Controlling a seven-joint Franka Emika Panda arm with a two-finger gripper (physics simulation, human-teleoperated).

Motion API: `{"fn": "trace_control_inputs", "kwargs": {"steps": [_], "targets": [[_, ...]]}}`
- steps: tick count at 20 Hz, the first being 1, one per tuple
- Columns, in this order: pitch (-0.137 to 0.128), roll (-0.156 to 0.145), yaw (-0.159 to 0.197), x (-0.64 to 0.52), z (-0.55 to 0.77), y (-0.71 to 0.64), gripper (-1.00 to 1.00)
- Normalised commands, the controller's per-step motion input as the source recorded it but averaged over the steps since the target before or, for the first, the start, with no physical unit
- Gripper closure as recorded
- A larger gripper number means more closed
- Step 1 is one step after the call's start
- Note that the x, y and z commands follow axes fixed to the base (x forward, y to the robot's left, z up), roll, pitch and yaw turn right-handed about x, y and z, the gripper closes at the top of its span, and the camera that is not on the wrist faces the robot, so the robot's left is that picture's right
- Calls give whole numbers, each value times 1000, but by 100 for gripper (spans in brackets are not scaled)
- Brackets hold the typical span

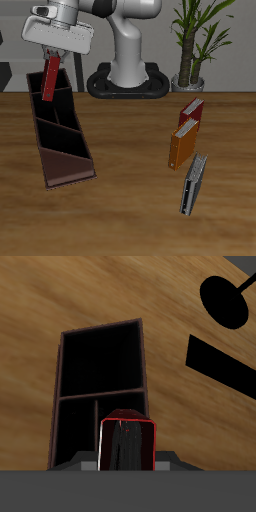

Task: Place the right red book into the right desk caddy's back compartment

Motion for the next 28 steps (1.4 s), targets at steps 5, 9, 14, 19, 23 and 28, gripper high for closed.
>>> {"fn": "trace_control_inputs", "kwargs": {"steps": [5, 9, 14, 19, 23, 28], "targets": [[27, 6, 4, 81, -163, 42, 100], [19, 1, 0, 135, -138, 18, 100], [10, 14, 10, 30, -51, 105, 100], [-65, 18, 17, -113, 272, 83, 100], [-49, 11, 39, -19, 135, 33, 100], [-12, 10, 34, 33, -21, 45, 100]]}}
